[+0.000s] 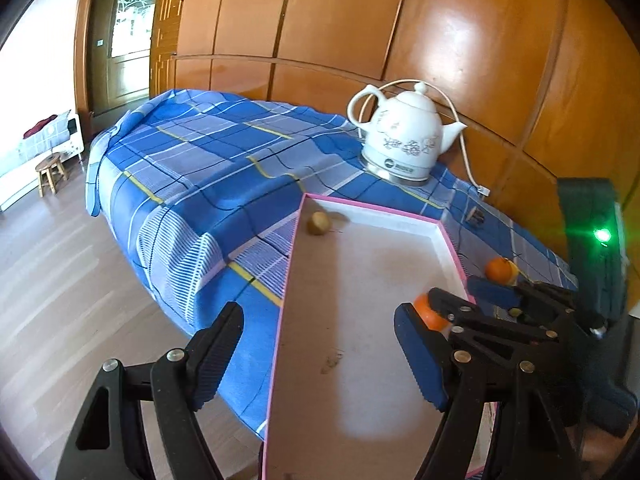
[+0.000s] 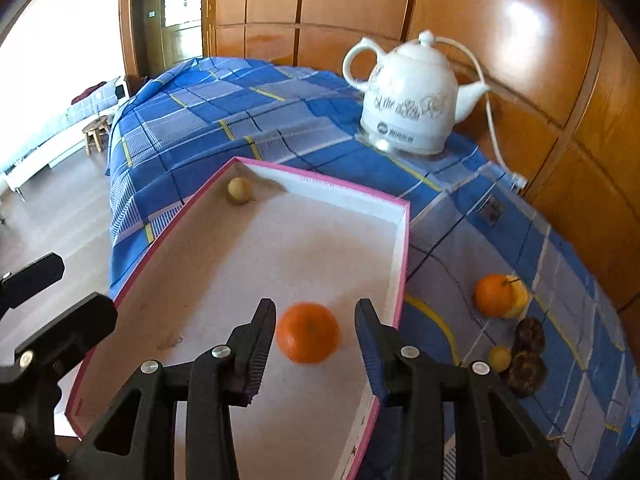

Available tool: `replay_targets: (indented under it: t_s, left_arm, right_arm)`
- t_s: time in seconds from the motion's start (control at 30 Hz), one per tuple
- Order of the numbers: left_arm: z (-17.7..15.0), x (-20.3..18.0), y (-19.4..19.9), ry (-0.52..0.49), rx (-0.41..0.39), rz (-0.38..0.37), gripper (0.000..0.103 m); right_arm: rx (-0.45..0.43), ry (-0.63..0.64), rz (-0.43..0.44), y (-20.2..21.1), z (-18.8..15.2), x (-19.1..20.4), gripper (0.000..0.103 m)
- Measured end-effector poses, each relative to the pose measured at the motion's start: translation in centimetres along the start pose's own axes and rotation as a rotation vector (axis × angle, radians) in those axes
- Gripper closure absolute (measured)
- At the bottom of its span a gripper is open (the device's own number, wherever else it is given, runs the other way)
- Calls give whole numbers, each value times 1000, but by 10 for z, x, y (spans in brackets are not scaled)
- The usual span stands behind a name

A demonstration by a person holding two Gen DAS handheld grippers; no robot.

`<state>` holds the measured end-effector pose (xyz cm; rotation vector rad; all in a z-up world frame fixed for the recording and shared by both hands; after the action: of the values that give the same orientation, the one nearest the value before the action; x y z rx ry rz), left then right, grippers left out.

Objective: Organize fruits
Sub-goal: 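Drop the tan fruit into the tray with left while right carries the orange into the tray, then open the right gripper over the tray and withdraw both tools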

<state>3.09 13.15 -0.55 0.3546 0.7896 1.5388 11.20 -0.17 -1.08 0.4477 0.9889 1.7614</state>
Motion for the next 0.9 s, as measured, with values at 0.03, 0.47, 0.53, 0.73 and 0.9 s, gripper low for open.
replay_targets:
  t_s: [0.03,0.47,0.53,0.73,0.9]
  left_arm:
    - [0,1,0,2,0,3,25]
    - [-3,-6,-1,-17,15,-10,25]
    - [-4,-8,-1,-25,17,-13,25]
    - [-7,-15,-2,-41,27,-24,25]
    - [-8,-20,-1,-56,30,-30,25]
  right_arm:
    - [-14,5,-14,4,-1,1,61]
    - [-120,-72,-127,40,-4,-18,61]
    - [-126,-97,-142,44,-5,-25,61]
    - [-130,-151,-163,51,-9,-40,61]
    - [-143,-160,-167,57,-10,-45,61]
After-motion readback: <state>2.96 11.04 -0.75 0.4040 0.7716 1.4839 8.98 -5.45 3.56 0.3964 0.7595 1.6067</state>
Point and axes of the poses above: each gripper's, at about its wrist camera, not at the fingertips, and y roughly against the way its jaws point, x to its left, z to its top, the point moved 1 cm from there along -y, roughly the way its jaws point, and after that the axes turned 3 degrees about -z, right-handed, at the moved point
